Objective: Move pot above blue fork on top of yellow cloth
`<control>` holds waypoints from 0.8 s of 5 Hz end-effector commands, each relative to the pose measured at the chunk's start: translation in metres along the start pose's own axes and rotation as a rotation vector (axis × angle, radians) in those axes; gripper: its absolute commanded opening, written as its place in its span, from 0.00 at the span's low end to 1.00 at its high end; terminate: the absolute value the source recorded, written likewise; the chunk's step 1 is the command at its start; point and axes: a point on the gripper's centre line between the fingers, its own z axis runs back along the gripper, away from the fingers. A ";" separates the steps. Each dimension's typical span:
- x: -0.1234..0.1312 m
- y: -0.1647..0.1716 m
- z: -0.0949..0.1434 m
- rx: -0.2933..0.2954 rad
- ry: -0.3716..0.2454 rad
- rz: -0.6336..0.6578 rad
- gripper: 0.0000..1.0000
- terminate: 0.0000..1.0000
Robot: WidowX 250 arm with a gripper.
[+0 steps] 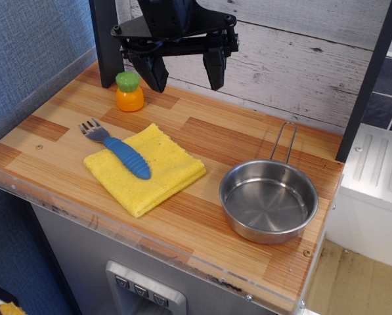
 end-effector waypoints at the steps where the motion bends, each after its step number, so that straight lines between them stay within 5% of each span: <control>1: 0.000 0.000 0.000 0.000 0.000 0.000 1.00 0.00; 4: -0.025 -0.034 -0.042 -0.120 -0.013 0.027 1.00 0.00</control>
